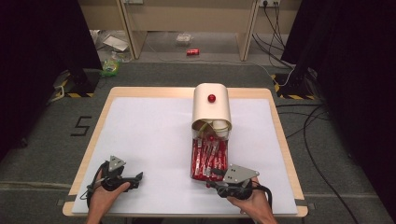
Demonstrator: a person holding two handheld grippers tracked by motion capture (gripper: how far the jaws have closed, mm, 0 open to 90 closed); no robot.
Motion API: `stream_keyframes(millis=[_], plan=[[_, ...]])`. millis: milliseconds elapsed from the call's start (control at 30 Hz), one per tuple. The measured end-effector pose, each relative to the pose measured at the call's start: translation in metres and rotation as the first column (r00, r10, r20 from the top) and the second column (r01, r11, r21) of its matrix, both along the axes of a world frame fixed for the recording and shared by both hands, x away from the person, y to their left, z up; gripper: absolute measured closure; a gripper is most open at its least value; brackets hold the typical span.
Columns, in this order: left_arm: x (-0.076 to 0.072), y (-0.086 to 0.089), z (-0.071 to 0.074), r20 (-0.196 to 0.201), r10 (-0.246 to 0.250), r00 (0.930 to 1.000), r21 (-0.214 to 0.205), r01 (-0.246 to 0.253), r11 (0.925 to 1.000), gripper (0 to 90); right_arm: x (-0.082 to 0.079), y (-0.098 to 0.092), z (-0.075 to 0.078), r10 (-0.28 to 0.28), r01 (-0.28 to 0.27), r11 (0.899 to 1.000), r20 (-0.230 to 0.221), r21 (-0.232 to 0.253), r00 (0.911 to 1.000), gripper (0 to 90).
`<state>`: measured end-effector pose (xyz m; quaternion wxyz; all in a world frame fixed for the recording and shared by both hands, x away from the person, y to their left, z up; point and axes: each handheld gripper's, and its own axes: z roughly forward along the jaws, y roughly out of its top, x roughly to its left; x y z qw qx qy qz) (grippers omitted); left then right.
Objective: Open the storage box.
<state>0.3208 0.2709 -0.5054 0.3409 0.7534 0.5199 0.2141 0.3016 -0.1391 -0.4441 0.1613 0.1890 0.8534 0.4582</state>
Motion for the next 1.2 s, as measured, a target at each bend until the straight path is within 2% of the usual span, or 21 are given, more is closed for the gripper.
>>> stream_keyframes(millis=[33,133,167,200,333,400,567,600,733,1033,1200], plan=[[0.000,0.000,0.000,0.000,0.000,1.0000,0.000,0.000,1.0000,4.8,0.000,0.000,0.000,0.000,0.000,1.000,0.000,0.000,1.0000,57.6],[0.000,0.000,0.000,0.000,0.000,1.0000,0.000,0.000,1.0000,4.8,0.000,0.000,0.003,-0.039,0.040,0.998,-0.023,0.041,0.9990,57.0],[0.000,0.000,0.000,0.000,0.000,1.0000,0.000,0.000,1.0000,4.8,0.000,0.001,0.004,-0.050,0.051,0.998,-0.025,0.041,0.9985,57.0],[0.000,0.000,0.000,0.000,0.000,1.0000,0.000,0.000,1.0000,4.8,0.001,0.002,0.005,-0.083,0.084,0.996,-0.032,0.042,0.9960,56.9],[0.000,0.000,0.000,0.000,0.000,1.0000,0.000,0.000,1.0000,4.8,0.004,0.002,0.006,-0.115,0.117,0.991,-0.037,0.058,0.9927,56.1],[0.000,0.000,0.000,0.000,0.000,1.0000,0.000,0.000,1.0000,4.8,0.007,0.004,0.007,-0.151,0.154,0.985,-0.046,0.074,0.9875,56.2],[0.000,0.000,0.000,0.000,0.000,1.0000,0.000,0.000,1.0000,4.8,0.010,0.007,0.008,-0.186,0.191,0.978,-0.058,0.084,0.9807,55.8],[0.000,0.000,0.000,0.000,0.000,1.0000,-0.001,0.000,1.0000,4.8,0.011,0.010,0.009,-0.213,0.218,0.973,-0.062,0.081,0.9751,54.7],[0.000,0.000,0.000,0.000,0.000,1.0000,0.000,0.000,1.0000,4.8,0.013,0.015,0.011,-0.239,0.242,0.967,-0.054,0.073,0.9696,54.5],[0.000,0.000,0.000,-0.002,-0.002,1.0000,0.003,0.002,1.0000,4.7,0.024,0.024,0.013,-0.289,0.296,0.952,-0.084,0.078,0.9535,55.0],[0.000,0.000,0.000,-0.003,-0.002,1.0000,0.004,0.002,1.0000,4.5,0.026,0.030,0.010,-0.290,0.295,0.954,-0.089,0.053,0.9529,55.1]])
